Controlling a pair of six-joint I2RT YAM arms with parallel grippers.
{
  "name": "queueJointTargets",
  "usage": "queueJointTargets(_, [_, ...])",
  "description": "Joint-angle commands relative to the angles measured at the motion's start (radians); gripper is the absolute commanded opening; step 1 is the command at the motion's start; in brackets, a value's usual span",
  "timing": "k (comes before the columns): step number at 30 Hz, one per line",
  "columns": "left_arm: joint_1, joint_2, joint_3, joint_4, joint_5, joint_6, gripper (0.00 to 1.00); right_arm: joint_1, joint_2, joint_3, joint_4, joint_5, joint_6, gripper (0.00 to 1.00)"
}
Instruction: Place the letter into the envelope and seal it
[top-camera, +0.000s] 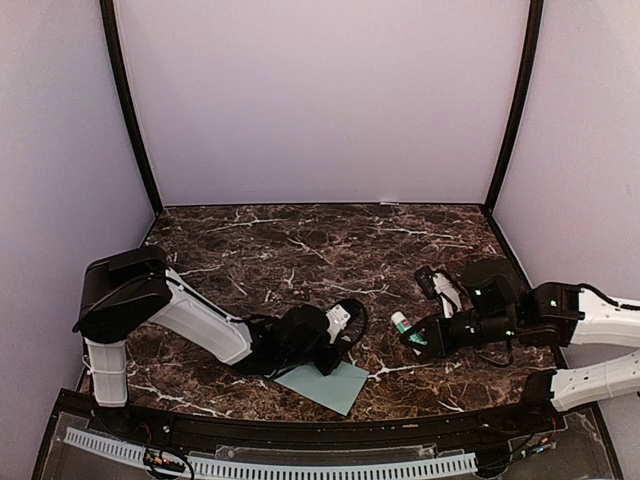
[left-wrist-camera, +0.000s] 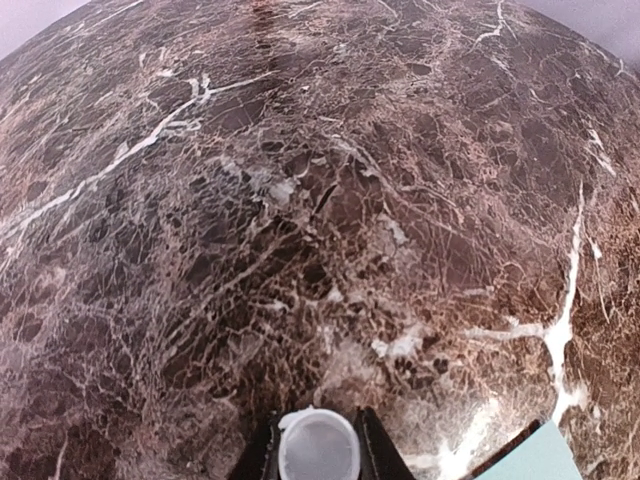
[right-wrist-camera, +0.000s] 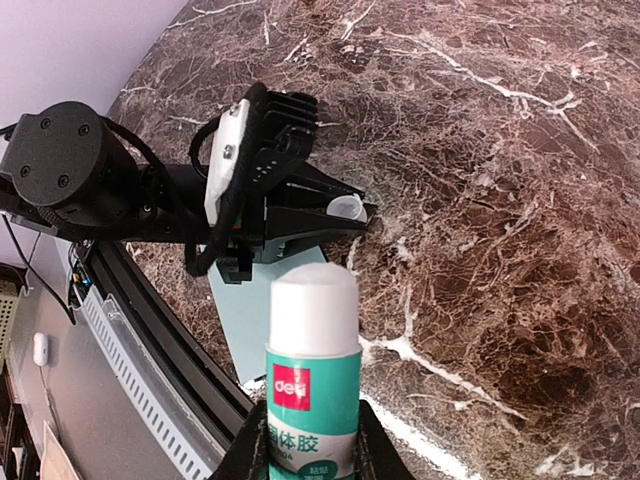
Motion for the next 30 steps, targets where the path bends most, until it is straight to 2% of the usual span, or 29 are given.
queueJointTargets(1, [-0.011, -0.071, 0.109, -0.258, -0.017, 0.115, 0.13, -0.004, -0.030, 0.001, -0.009, 0.054, 0.001, 0.00])
queueJointTargets(8, [-0.027, -0.060, 0.322, -0.754, -0.278, 0.245, 0.13, -0.005, -0.060, 0.001, -0.036, 0.127, 0.002, 0.00])
queueJointTargets(17, [-0.032, 0.042, 0.593, -1.258, -0.263, 0.265, 0.16, -0.004, -0.141, -0.032, -0.012, 0.133, 0.018, 0.00])
queueJointTargets(23, [-0.027, 0.106, 0.695, -1.390, -0.188, 0.266, 0.22, -0.002, -0.148, -0.036, -0.002, 0.103, 0.018, 0.00])
queueJointTargets(30, [-0.002, 0.196, 0.767, -1.454, -0.141, 0.268, 0.27, -0.001, -0.168, -0.037, -0.003, 0.090, 0.024, 0.00])
